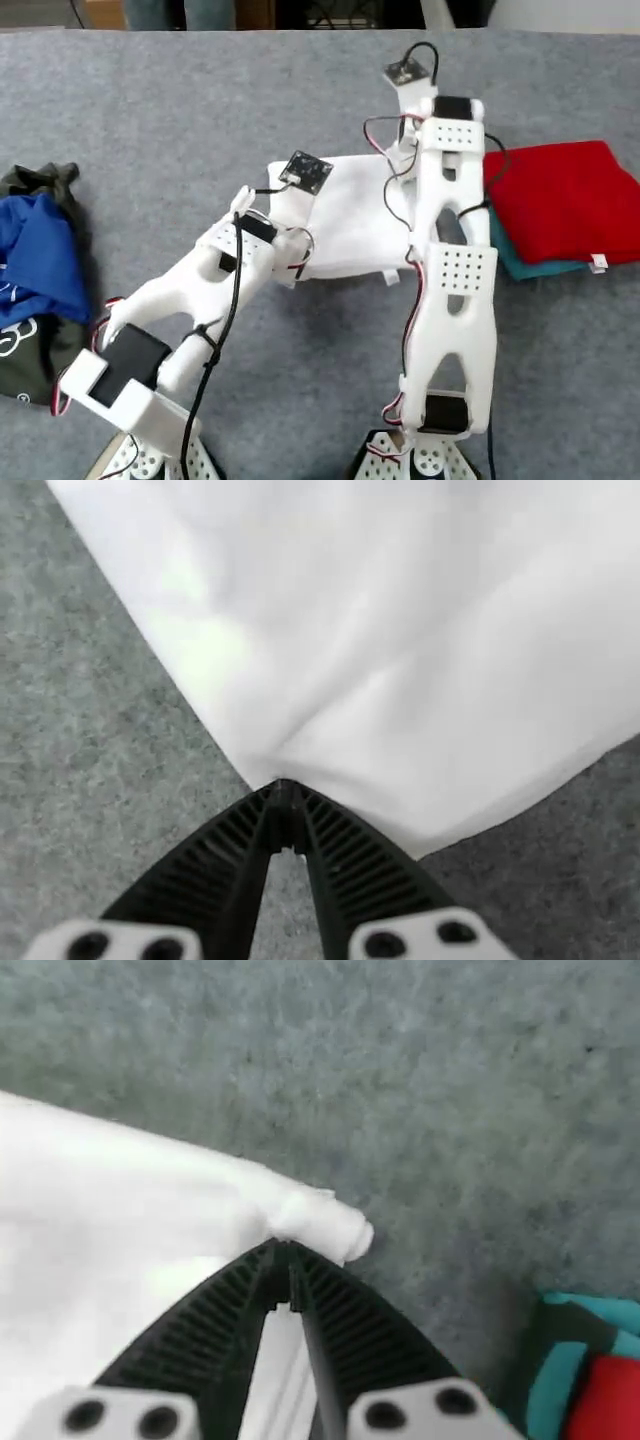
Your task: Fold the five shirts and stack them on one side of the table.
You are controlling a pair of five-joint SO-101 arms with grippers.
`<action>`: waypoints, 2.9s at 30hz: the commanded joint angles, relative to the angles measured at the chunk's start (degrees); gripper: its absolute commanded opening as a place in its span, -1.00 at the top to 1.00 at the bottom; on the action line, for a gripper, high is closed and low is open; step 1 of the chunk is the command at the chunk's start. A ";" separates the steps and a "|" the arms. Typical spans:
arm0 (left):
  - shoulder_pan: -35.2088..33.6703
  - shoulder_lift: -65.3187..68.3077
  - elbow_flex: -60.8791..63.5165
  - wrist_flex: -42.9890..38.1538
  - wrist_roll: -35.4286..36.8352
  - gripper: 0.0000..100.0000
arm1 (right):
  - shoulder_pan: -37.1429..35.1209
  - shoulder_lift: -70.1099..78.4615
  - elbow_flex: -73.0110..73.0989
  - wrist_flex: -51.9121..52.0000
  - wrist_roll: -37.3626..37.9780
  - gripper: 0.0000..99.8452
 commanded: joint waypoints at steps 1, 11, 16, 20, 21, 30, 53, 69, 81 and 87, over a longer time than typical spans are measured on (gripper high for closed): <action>0.40 -0.79 -0.48 -0.62 -0.44 0.94 | 1.14 1.45 -5.58 0.18 -0.26 0.97; -0.48 -4.22 -3.74 1.85 -0.53 0.94 | -0.62 1.89 -27.47 15.30 -0.35 0.97; -4.62 -14.77 -8.57 6.24 -0.53 0.94 | 2.99 -4.18 -30.73 15.30 -0.62 0.97; -7.69 -18.99 -10.07 -0.09 -0.44 0.94 | 3.69 -15.43 -19.47 15.38 -0.70 0.97; -8.13 -18.02 -9.89 -2.73 -0.44 0.94 | 3.60 -18.51 -15.25 15.38 -0.70 0.97; -10.07 5.27 -12.97 -20.92 -0.09 0.94 | 2.64 -47.69 32.22 14.51 -0.09 0.97; -12.70 16.44 -19.38 -22.33 -0.26 0.94 | 4.57 -63.96 95.78 -24.88 1.05 0.97; -16.57 16.35 -19.82 -22.15 0.09 0.94 | 4.22 -82.77 86.02 -4.40 -10.11 0.97; -17.63 16.35 -20.62 -22.07 4.22 0.94 | -6.51 -82.33 95.69 -19.60 -35.25 0.31; -17.98 16.35 -20.62 -22.07 4.13 0.94 | -6.33 -72.66 96.31 -25.58 -40.09 0.36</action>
